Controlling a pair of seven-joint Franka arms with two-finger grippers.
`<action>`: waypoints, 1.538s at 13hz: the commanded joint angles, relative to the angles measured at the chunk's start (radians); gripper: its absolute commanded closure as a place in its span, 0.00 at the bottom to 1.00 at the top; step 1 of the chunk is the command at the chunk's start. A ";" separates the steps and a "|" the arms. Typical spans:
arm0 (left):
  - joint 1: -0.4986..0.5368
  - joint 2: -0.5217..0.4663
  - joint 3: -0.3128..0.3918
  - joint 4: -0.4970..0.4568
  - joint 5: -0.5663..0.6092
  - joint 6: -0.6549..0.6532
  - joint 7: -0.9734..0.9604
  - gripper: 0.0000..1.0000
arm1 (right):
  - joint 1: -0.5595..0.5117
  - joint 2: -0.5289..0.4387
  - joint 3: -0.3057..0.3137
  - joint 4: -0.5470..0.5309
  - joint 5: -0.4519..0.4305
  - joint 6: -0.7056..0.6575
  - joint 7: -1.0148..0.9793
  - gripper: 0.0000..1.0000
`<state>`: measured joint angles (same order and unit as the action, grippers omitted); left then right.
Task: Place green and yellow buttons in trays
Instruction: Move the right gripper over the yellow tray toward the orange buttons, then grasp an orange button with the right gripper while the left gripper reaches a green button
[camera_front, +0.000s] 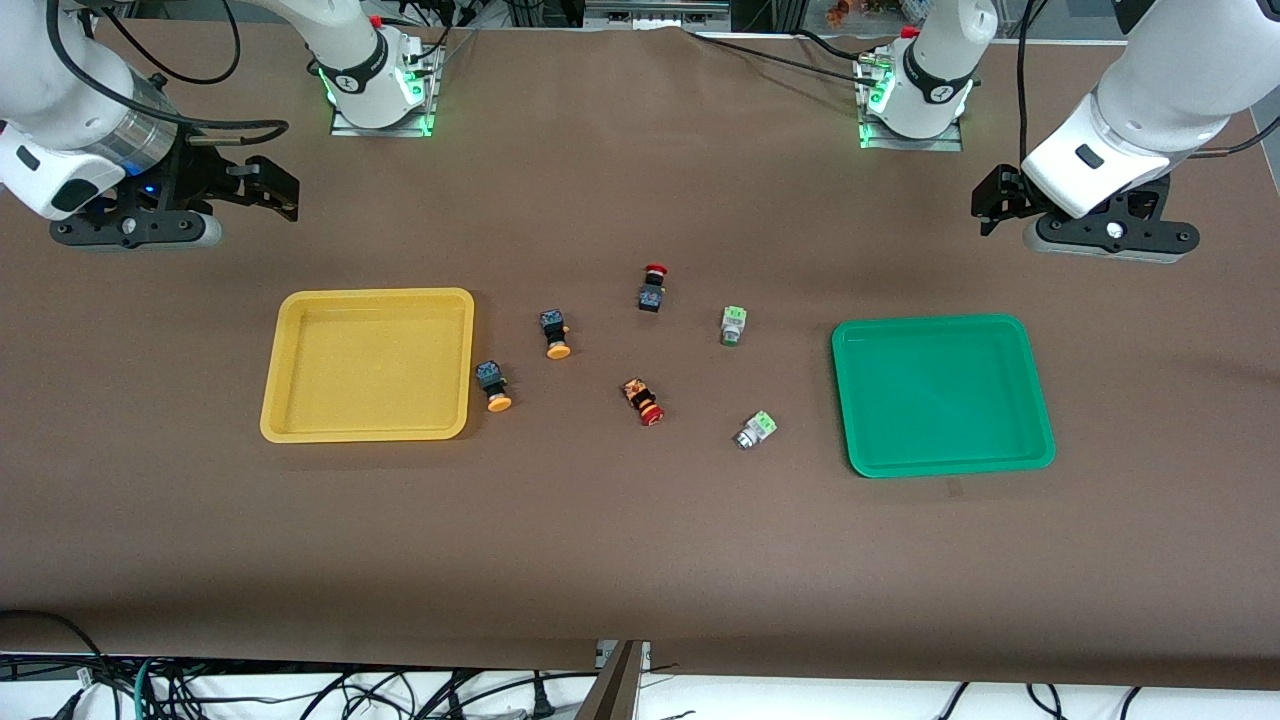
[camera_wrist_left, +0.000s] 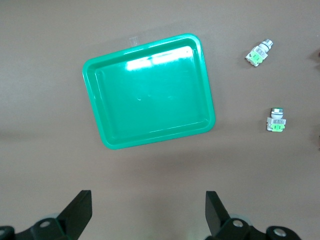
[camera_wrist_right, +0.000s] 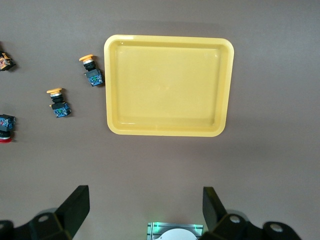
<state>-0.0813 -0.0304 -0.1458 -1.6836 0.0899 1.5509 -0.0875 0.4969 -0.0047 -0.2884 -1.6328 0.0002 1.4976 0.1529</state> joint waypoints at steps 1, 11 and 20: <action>0.002 0.012 -0.003 0.028 -0.001 -0.031 -0.001 0.00 | 0.005 -0.003 0.005 0.014 -0.017 -0.003 0.008 0.00; -0.003 0.012 -0.018 0.030 -0.001 -0.032 -0.001 0.00 | 0.048 0.076 0.038 -0.033 0.062 0.113 -0.004 0.00; -0.011 0.094 -0.027 0.033 -0.012 -0.034 -0.035 0.00 | 0.068 0.448 0.133 -0.124 0.124 0.631 -0.026 0.00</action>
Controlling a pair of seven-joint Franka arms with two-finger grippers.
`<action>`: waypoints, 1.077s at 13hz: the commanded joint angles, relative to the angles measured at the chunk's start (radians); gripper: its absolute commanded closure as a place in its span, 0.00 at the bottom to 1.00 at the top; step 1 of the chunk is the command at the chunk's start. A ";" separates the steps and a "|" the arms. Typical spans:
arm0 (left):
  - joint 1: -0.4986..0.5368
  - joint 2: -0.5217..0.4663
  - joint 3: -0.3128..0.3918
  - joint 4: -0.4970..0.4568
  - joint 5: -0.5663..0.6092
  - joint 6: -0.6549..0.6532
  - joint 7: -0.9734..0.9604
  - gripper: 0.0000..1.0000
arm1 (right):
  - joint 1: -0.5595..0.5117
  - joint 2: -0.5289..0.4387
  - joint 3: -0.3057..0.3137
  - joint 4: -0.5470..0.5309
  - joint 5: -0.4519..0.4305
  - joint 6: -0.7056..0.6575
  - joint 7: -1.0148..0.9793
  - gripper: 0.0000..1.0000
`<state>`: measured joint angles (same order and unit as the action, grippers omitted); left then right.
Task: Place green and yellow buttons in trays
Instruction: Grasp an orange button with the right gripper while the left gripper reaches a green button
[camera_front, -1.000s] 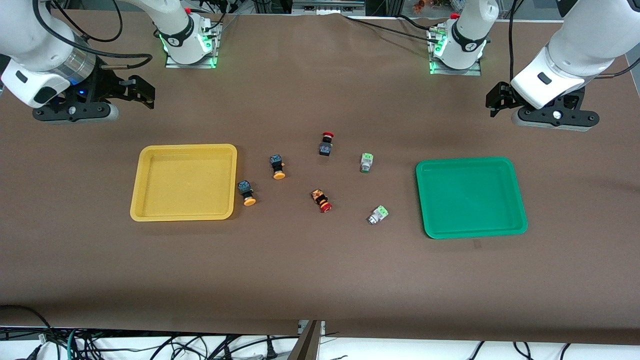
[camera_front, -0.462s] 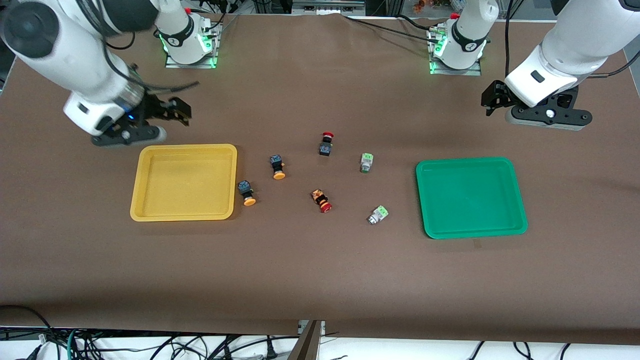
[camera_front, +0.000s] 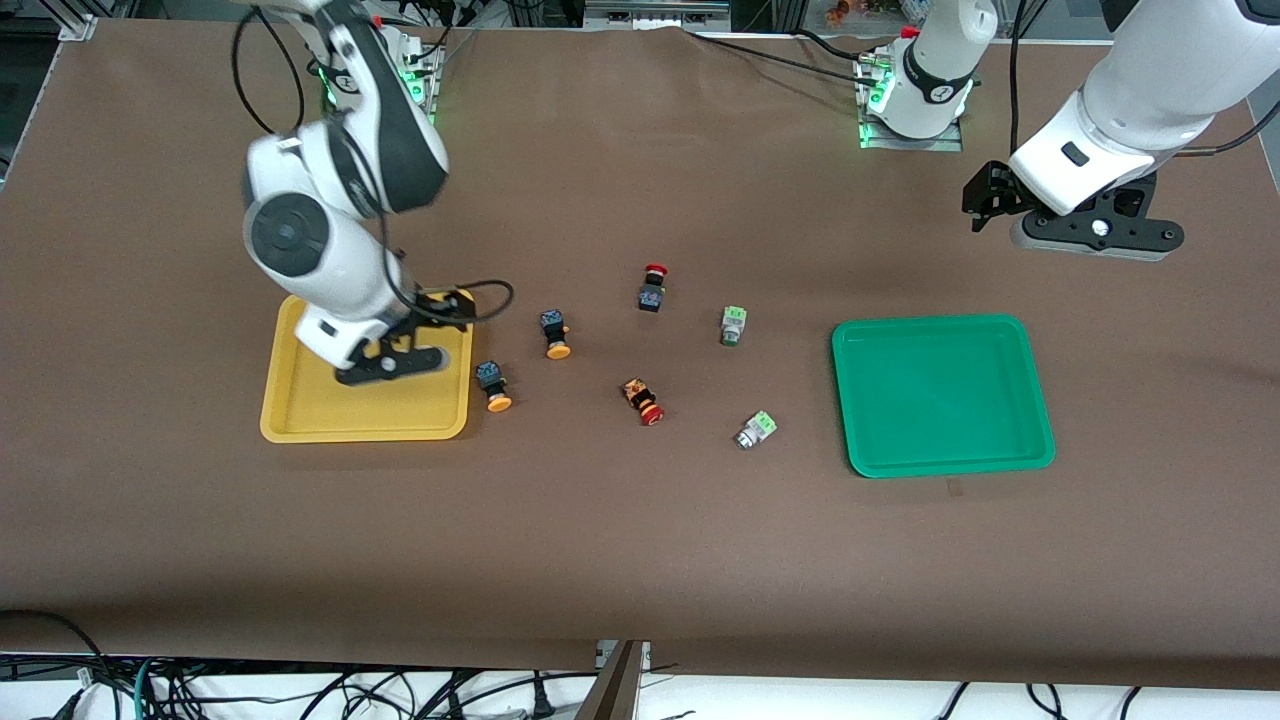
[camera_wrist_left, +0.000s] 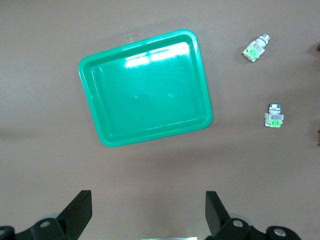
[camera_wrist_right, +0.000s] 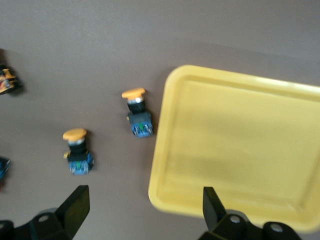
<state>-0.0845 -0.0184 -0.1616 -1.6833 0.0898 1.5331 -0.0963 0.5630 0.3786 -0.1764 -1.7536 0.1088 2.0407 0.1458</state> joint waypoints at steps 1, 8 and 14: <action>-0.017 0.160 -0.030 0.034 -0.012 -0.014 -0.025 0.00 | 0.002 0.101 0.040 -0.003 0.017 0.143 -0.017 0.00; -0.184 0.675 -0.055 0.381 -0.016 0.109 0.010 0.00 | 0.003 0.236 0.071 -0.013 0.017 0.305 -0.008 0.00; -0.193 0.842 -0.055 0.323 -0.006 0.618 0.257 0.00 | 0.005 0.256 0.072 -0.079 0.017 0.404 -0.015 0.06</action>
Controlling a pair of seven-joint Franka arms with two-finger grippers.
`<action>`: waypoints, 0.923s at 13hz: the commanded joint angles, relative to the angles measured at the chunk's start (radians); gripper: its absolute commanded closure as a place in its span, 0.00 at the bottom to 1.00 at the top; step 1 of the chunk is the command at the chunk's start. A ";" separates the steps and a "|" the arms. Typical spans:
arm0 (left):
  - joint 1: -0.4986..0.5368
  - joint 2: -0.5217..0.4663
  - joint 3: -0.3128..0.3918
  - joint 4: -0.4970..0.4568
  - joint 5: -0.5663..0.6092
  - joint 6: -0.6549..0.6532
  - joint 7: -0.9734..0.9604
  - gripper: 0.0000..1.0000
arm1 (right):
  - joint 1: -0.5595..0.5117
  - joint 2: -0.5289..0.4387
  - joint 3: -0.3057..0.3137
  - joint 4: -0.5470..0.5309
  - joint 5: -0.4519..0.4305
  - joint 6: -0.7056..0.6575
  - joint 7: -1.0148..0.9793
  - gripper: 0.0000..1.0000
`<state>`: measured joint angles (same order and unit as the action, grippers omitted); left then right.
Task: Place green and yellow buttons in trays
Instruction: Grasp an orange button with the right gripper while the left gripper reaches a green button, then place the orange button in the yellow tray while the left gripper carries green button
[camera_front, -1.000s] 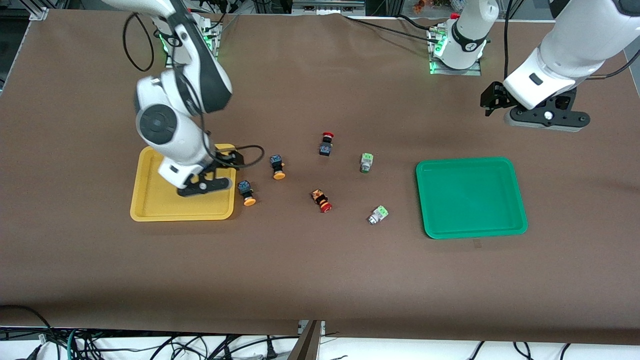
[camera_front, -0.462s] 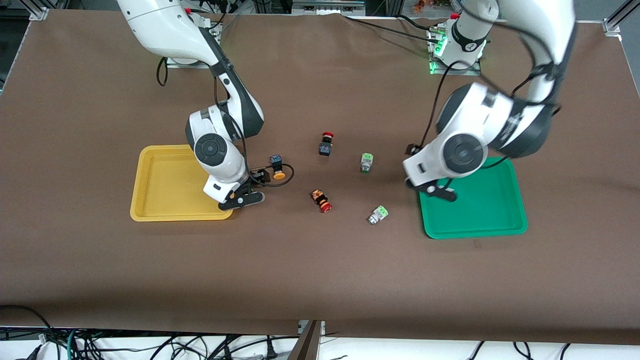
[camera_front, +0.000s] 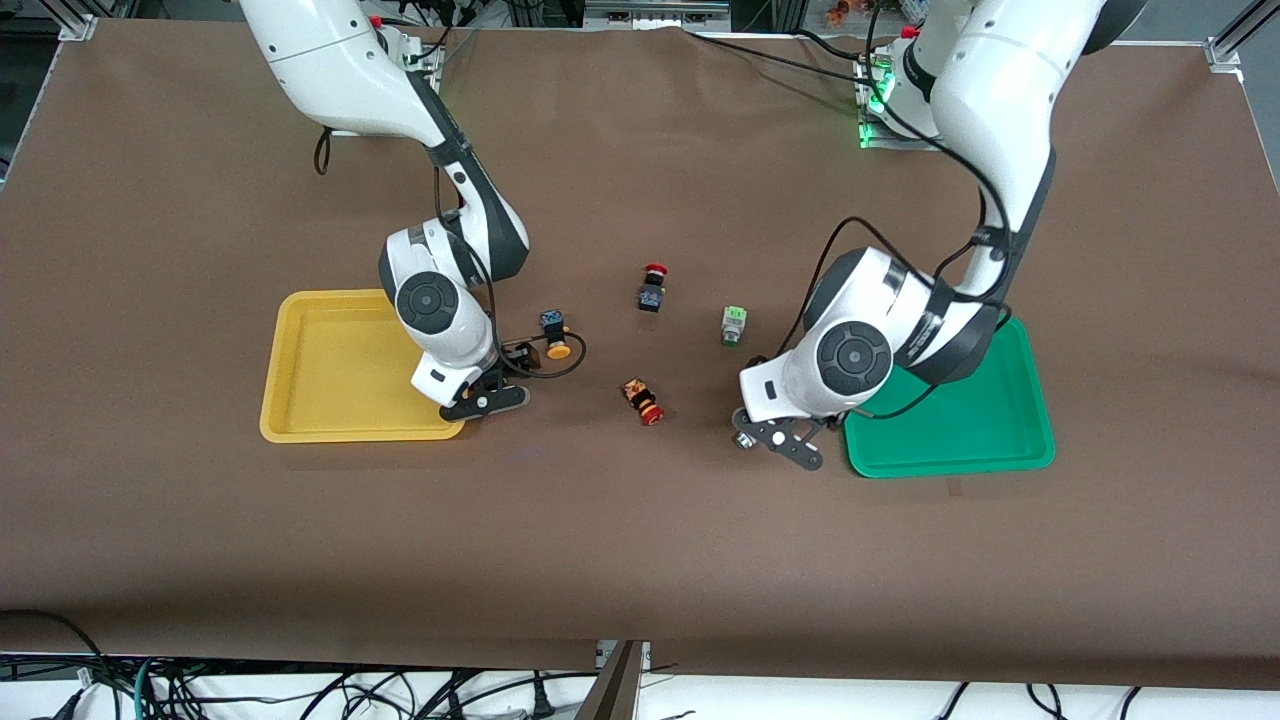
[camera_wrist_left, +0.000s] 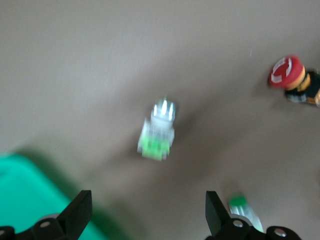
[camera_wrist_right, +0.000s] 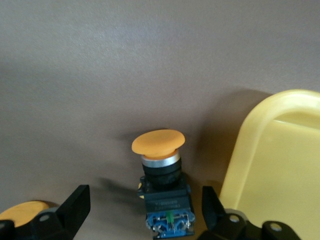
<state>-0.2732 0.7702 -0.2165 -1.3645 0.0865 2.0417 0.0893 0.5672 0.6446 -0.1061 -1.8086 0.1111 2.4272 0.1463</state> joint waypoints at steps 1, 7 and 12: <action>0.005 0.067 0.000 -0.011 -0.005 0.185 0.130 0.00 | 0.000 -0.013 0.006 -0.031 0.015 0.016 -0.013 0.14; 0.012 0.093 -0.017 -0.080 -0.013 0.244 0.204 0.08 | -0.004 -0.057 0.000 -0.014 0.015 -0.072 -0.022 0.99; 0.032 0.066 -0.017 -0.091 -0.008 0.229 0.236 1.00 | -0.013 -0.105 -0.133 0.032 0.005 -0.249 -0.231 0.98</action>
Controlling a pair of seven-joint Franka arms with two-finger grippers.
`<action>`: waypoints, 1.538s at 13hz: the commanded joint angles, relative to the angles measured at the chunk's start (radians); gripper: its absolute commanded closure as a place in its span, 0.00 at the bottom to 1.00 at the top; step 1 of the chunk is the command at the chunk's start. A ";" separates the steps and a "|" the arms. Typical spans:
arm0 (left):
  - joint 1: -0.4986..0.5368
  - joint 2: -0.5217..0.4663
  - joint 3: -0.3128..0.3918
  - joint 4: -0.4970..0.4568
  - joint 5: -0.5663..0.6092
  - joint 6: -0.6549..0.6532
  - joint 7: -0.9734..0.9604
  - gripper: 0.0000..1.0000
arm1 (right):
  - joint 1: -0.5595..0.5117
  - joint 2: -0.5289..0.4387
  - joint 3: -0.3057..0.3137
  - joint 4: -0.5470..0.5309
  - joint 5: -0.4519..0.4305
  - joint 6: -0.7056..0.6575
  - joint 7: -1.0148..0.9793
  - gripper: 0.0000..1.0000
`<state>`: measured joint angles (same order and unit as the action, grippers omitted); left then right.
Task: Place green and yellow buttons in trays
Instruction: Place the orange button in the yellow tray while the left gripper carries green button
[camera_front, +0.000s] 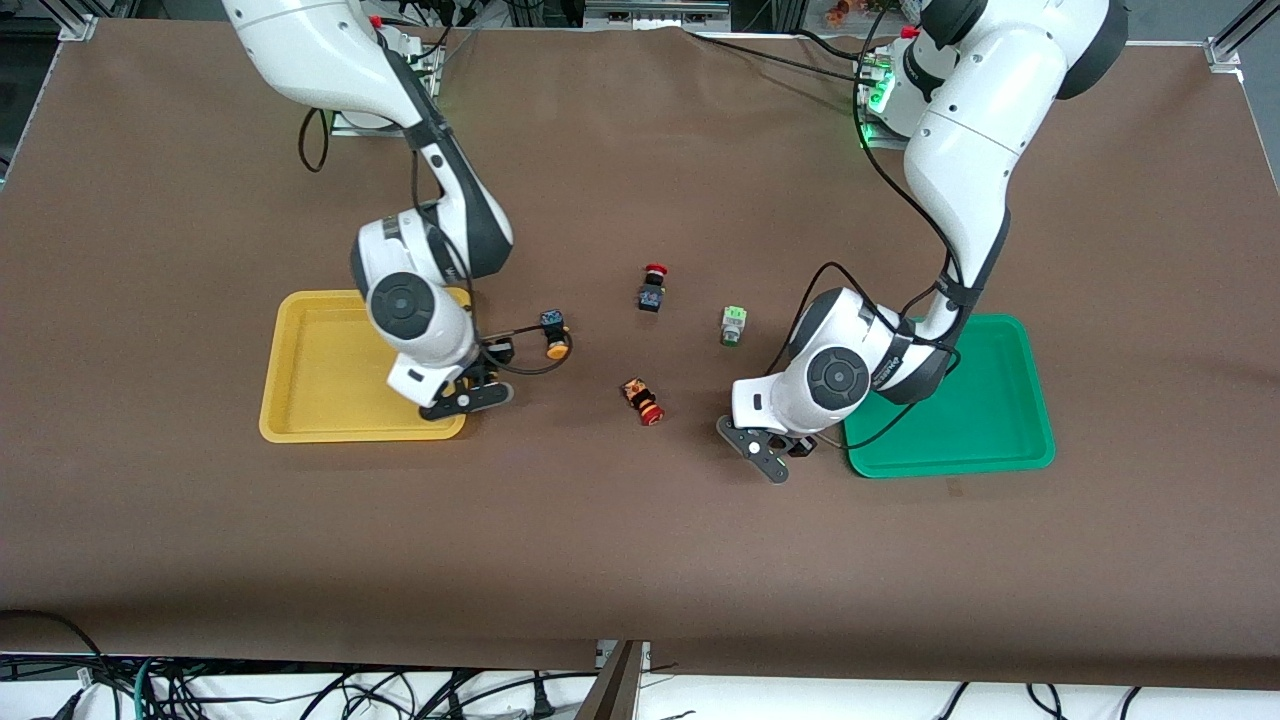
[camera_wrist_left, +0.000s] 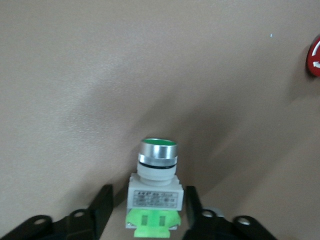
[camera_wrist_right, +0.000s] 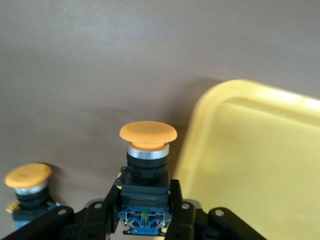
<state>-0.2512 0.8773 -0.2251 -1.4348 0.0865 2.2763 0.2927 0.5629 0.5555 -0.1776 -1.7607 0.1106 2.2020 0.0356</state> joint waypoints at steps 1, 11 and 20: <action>0.012 -0.070 -0.010 -0.018 -0.005 -0.036 0.033 1.00 | -0.011 -0.013 -0.109 -0.035 0.012 -0.010 -0.208 0.98; 0.311 -0.189 -0.003 -0.156 0.007 -0.296 0.275 0.80 | -0.051 -0.100 -0.100 -0.177 0.027 0.001 -0.133 0.12; 0.260 -0.287 -0.245 -0.186 -0.011 -0.408 -0.277 0.00 | 0.064 -0.022 0.096 -0.138 0.120 0.117 0.352 0.08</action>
<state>0.0227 0.5986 -0.4128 -1.5744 0.0864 1.8585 0.2097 0.6042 0.5150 -0.0768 -1.8911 0.2095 2.2737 0.3463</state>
